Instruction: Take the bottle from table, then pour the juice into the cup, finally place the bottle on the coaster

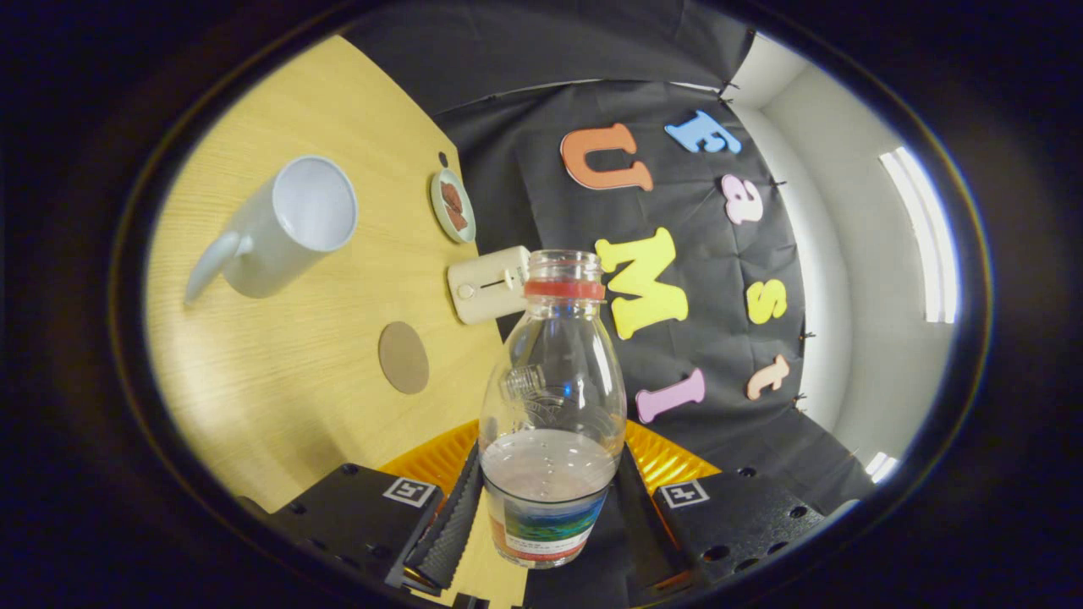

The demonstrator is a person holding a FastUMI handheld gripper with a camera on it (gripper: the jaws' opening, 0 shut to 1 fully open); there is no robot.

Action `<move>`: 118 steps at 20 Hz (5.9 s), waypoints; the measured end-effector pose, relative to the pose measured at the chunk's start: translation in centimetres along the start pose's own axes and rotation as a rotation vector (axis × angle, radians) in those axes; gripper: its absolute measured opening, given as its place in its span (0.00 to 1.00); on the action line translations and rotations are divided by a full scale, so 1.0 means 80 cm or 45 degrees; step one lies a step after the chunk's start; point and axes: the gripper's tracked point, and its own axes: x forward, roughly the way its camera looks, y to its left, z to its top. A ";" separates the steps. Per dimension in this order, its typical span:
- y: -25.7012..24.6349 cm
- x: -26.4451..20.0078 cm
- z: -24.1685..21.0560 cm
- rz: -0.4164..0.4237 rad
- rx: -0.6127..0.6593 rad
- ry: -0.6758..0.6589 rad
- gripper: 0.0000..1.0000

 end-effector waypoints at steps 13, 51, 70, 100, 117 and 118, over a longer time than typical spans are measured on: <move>-0.012 0.002 0.031 -0.090 -0.269 -0.034 0.81; 0.024 -0.004 0.077 -0.124 -0.662 -0.113 0.81; 0.021 -0.019 0.076 -0.159 -0.751 -0.092 0.81; -0.027 -0.041 0.110 -0.245 -0.913 -0.146 0.81; -0.039 -0.033 0.140 -0.310 -1.026 -0.202 0.81; -0.042 -0.033 0.142 -0.315 -1.030 -0.204 0.81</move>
